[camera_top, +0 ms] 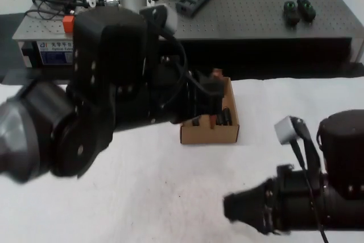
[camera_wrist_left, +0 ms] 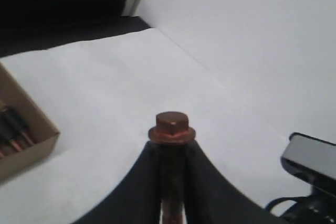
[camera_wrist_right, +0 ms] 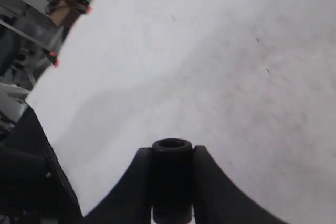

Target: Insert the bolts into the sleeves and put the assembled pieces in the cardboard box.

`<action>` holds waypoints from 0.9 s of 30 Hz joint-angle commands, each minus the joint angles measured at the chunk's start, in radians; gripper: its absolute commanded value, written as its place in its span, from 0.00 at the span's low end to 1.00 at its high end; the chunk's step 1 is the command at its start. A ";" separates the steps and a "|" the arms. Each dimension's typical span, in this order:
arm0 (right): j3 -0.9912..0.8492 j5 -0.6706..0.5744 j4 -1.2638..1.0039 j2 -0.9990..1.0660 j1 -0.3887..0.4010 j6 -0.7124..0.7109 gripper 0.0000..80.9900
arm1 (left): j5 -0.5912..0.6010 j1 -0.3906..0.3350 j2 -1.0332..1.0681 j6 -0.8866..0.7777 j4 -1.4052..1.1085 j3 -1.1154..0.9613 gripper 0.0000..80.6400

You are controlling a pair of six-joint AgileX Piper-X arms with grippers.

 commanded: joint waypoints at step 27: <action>-0.009 0.183 -0.324 0.024 0.016 0.112 0.01 | 0.117 0.002 -0.013 -0.069 -0.055 0.009 0.01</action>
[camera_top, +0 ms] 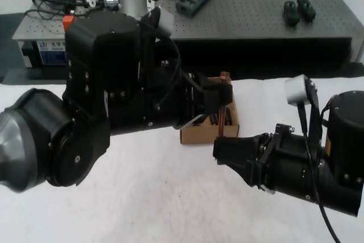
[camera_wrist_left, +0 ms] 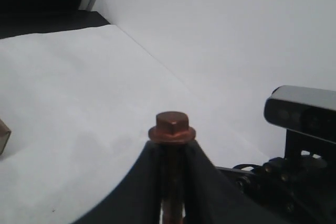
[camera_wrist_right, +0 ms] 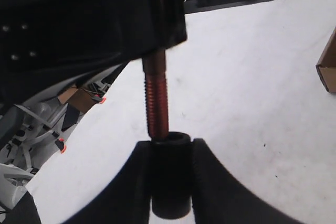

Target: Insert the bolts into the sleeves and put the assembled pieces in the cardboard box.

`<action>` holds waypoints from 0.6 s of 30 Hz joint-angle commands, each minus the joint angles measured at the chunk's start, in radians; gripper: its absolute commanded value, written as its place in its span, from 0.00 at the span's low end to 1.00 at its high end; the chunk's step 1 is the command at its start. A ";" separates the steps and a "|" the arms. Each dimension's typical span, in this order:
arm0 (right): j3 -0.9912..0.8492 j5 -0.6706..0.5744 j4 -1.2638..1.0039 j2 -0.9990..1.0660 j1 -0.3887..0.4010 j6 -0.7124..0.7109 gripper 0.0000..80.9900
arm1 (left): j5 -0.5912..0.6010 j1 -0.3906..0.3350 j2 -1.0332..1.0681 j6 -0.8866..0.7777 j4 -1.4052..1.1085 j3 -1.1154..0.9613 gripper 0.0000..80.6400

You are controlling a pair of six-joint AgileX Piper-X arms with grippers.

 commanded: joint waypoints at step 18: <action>-0.006 0.058 -0.127 0.003 0.001 0.010 0.01 | -0.019 -0.001 -0.009 -0.060 0.002 -0.005 0.01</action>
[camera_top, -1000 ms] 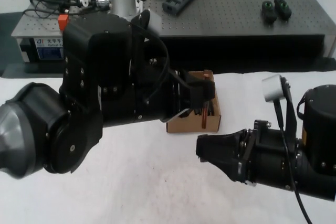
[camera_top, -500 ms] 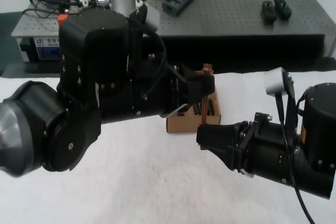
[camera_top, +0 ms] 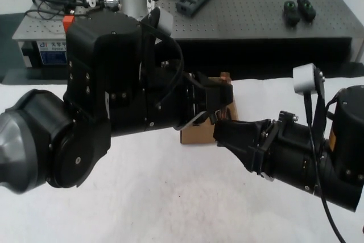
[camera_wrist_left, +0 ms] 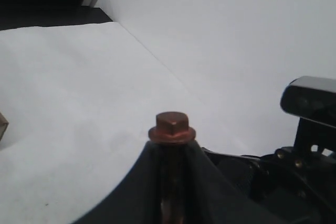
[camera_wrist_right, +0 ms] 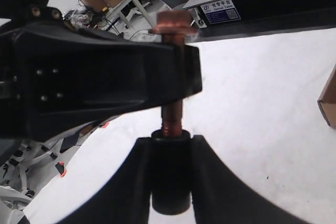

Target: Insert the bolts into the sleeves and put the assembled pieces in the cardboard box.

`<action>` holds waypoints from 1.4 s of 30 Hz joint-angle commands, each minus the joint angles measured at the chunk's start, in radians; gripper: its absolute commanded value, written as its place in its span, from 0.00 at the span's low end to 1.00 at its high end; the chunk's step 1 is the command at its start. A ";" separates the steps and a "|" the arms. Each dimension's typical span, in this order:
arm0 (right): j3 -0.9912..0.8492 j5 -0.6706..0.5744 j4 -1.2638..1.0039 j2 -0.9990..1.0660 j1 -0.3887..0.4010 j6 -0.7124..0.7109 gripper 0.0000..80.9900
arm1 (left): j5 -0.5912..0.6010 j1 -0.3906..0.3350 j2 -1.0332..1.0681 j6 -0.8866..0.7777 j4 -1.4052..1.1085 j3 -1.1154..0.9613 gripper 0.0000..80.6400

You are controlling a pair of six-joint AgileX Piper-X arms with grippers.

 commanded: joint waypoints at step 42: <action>-0.958 0.202 0.544 1.016 -0.179 -0.292 0.30 | -0.611 0.041 -0.542 0.099 0.446 0.423 0.01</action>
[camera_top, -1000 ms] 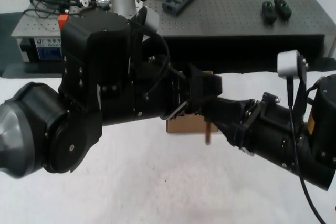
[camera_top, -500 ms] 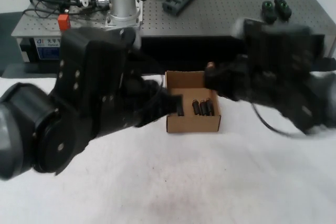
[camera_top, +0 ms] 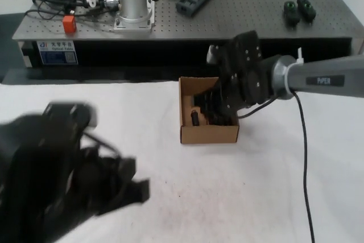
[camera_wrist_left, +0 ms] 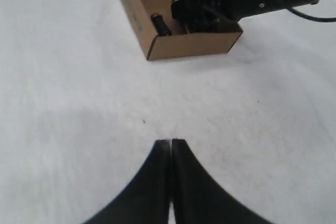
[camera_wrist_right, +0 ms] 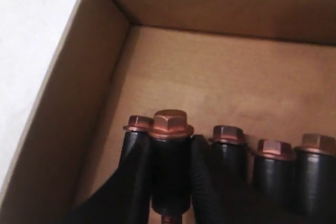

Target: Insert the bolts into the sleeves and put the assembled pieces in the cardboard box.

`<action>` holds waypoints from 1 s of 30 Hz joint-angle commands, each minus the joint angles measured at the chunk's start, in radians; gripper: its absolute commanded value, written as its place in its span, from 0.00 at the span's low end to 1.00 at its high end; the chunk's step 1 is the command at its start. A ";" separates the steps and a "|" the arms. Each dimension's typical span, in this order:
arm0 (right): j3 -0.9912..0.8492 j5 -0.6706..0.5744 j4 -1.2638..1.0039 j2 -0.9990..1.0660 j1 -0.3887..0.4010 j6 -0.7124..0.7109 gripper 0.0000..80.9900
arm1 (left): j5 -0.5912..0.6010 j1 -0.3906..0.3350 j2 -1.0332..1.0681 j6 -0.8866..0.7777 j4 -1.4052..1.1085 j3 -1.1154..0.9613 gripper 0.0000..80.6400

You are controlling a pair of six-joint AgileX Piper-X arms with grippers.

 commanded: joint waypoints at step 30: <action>1.198 -0.092 -0.003 -1.435 -0.004 -0.071 0.01 | -0.068 0.001 -0.490 -0.150 0.468 0.166 0.01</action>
